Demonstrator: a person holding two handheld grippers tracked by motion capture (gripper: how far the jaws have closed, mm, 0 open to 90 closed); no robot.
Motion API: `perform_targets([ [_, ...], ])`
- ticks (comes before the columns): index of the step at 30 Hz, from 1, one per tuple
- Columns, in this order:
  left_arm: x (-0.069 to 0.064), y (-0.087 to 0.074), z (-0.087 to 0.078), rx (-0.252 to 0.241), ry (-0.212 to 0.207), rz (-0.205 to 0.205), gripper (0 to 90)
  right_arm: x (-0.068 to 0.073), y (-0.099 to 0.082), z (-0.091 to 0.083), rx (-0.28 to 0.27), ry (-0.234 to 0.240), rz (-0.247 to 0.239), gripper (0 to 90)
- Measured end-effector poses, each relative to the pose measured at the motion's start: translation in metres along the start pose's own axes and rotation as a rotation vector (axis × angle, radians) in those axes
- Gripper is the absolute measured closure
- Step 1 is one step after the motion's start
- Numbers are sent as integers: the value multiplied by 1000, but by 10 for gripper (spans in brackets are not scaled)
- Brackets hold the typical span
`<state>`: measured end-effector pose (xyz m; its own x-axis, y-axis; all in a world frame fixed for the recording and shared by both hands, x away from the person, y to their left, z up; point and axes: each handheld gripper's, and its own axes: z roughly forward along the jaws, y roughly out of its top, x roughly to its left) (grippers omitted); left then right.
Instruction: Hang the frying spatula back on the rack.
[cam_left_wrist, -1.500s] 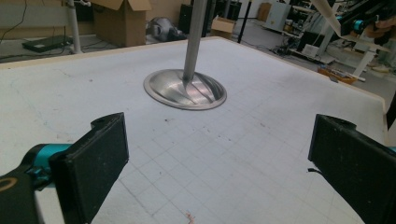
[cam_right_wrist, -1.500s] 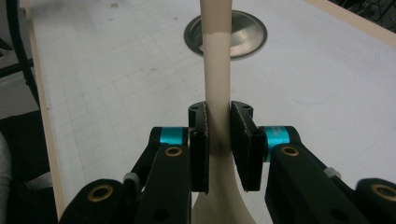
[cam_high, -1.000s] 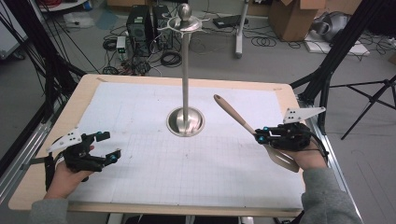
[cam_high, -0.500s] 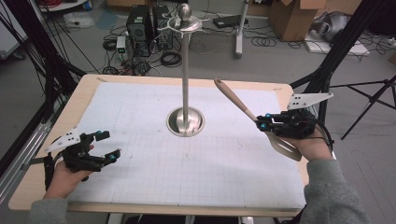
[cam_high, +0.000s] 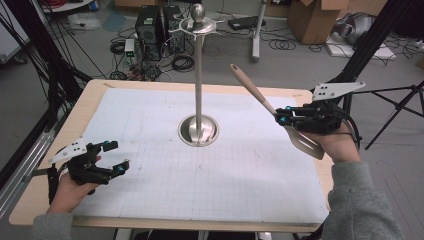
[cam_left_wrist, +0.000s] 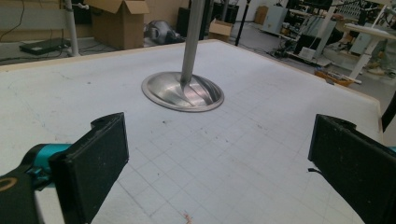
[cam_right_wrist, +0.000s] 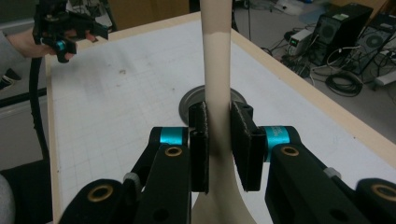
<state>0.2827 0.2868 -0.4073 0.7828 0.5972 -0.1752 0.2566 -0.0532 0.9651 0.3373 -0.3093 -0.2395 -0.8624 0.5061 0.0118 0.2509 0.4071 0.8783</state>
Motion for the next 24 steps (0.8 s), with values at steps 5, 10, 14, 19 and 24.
perform_targets([
  [5,-1,0,-1,-2,1,-3,54,0,10,0,4,-3,-10,780],
  [10,0,-1,-2,-3,2,-3,55,0,21,0,4,0,-26,780],
  [14,0,-1,-3,-8,3,-5,55,-2,28,-1,-3,-3,-26,780],
  [19,0,-1,-4,-7,2,-5,55,-4,38,-2,-18,-7,-30,780],
  [24,0,-1,-5,-11,3,-9,54,-5,45,-2,-18,-12,-35,780],
])
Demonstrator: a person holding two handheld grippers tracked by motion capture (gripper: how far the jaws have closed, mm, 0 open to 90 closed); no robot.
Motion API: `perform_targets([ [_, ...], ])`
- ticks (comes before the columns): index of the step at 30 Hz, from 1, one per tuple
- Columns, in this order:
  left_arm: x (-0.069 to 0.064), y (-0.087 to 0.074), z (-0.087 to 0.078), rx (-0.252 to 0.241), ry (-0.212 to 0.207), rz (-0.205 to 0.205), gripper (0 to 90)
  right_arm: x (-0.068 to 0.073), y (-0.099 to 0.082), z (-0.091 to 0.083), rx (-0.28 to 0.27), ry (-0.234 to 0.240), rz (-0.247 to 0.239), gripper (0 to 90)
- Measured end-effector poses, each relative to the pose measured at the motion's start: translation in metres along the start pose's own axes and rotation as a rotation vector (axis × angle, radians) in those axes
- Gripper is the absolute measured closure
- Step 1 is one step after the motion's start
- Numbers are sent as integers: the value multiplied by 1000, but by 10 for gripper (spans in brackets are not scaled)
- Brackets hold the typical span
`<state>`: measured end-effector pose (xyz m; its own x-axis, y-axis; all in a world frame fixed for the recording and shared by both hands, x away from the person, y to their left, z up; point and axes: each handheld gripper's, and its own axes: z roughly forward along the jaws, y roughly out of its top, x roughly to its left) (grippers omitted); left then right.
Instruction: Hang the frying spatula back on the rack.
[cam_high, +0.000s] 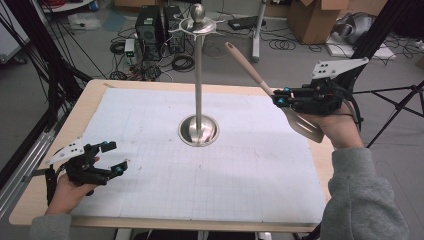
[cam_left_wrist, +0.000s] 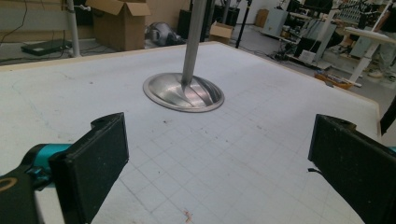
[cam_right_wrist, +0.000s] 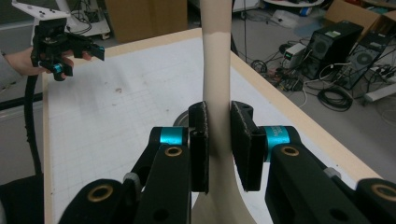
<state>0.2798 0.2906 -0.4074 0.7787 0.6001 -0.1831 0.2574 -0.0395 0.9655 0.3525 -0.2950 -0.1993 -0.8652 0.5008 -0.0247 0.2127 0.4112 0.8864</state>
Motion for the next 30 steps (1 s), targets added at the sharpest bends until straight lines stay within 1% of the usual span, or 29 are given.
perform_targets([
  [2,0,0,0,1,-2,1,54,0,2,0,-11,1,-10,780],
  [5,0,0,0,2,-2,2,55,0,5,-1,-17,0,-3,780],
  [6,0,0,0,0,-1,1,55,0,6,-1,-25,-2,-9,780],
  [11,-1,0,0,-1,-1,-2,55,0,9,-1,-29,-5,-10,780],
  [15,0,0,1,3,-3,2,55,1,12,0,-44,-8,-11,779],
  [20,0,-1,0,4,-2,2,55,0,15,0,-44,-15,-10,779],
  [21,0,-1,0,4,-2,0,55,0,15,0,-39,-15,-1,779],
  [22,0,-1,0,4,-2,0,55,0,16,1,-48,-16,-7,779],
  [23,0,-1,0,4,-3,1,55,0,16,1,-43,-16,-1,779],
  [28,0,-1,0,4,-3,0,54,-1,17,4,-41,-20,-6,779],
  [29,0,-1,0,4,-3,1,55,-1,17,5,-42,-17,3,779],
  [30,0,-1,-1,4,-3,-1,55,-1,17,5,-42,-17,0,779],
])
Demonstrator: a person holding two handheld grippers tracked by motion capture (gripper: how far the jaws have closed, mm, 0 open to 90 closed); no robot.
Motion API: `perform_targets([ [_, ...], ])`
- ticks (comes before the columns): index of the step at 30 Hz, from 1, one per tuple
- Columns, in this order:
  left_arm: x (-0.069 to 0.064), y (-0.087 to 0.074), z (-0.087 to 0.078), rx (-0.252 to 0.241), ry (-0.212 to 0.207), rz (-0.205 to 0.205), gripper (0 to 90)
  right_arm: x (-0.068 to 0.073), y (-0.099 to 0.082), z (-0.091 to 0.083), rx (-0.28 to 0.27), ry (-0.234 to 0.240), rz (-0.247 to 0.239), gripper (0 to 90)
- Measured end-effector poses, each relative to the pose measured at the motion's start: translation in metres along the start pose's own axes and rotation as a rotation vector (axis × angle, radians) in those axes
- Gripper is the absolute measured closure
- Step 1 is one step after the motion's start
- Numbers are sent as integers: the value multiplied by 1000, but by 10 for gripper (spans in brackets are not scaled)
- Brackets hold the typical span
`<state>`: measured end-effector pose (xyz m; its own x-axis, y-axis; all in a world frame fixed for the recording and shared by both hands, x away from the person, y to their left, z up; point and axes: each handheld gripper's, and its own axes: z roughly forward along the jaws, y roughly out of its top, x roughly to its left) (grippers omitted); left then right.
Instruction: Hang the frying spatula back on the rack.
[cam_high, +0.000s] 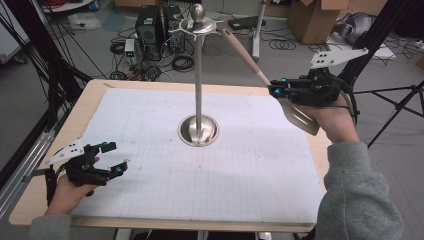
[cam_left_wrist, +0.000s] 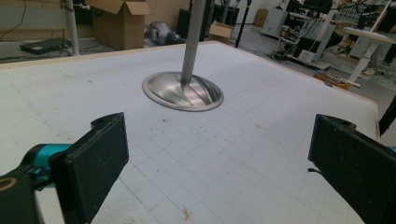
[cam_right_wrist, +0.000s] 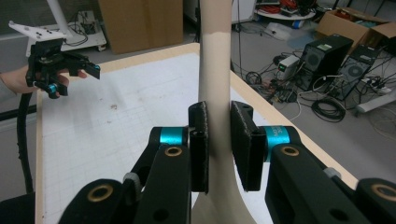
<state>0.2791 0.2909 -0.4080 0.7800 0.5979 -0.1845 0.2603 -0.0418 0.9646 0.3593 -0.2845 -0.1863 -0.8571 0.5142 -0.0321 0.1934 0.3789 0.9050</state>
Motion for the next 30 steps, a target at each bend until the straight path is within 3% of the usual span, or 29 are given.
perform_targets([
  [30,0,-1,-1,3,2,-5,55,-4,-6,22,-8,8,24,778],
])
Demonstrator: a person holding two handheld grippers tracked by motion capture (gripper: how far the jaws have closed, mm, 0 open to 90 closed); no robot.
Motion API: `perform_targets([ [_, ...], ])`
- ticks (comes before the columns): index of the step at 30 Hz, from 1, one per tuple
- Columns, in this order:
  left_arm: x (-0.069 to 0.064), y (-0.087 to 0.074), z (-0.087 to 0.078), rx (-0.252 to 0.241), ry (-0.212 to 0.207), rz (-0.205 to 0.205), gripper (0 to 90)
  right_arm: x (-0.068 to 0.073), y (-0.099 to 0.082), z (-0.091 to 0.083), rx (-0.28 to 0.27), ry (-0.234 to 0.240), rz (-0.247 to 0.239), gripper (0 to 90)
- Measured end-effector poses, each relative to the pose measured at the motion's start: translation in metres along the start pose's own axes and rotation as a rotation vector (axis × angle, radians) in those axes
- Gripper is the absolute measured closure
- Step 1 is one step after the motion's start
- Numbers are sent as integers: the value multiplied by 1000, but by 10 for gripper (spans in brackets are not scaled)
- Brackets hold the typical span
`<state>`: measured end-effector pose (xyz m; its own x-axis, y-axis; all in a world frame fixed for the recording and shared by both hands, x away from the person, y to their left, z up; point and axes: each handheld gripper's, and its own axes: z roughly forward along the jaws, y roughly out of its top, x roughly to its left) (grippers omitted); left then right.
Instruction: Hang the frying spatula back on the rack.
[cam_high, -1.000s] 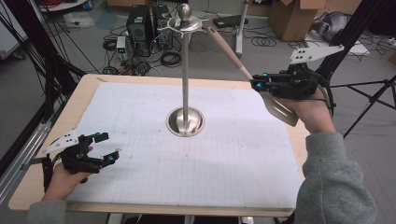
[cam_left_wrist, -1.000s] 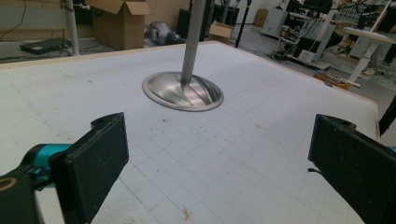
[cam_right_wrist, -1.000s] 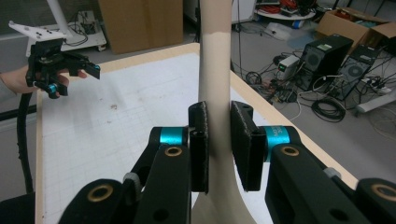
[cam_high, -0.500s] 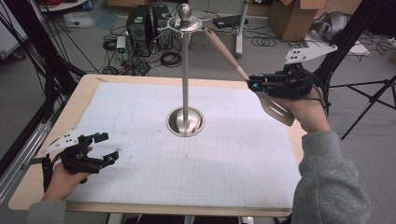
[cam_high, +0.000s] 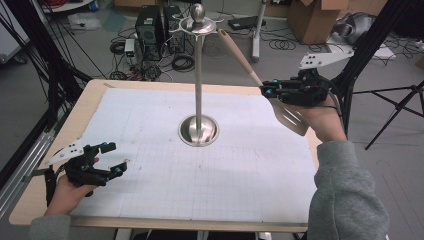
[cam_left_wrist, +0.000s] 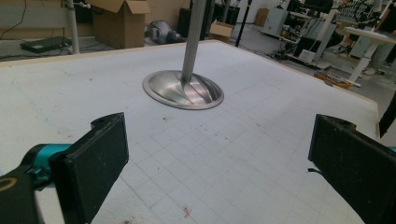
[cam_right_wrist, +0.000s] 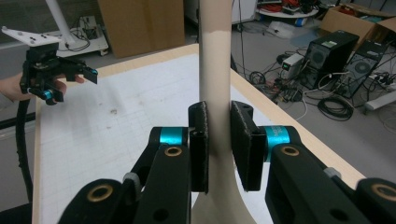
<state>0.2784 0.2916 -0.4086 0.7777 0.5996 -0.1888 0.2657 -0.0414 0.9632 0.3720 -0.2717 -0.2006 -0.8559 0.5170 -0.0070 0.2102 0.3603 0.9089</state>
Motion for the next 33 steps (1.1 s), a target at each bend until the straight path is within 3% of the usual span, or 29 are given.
perform_targets([
  [22,0,0,-1,-5,3,2,54,2,-4,28,44,7,18,777],
  [33,-2,0,-5,-10,8,-1,55,0,-9,40,24,16,21,777],
])
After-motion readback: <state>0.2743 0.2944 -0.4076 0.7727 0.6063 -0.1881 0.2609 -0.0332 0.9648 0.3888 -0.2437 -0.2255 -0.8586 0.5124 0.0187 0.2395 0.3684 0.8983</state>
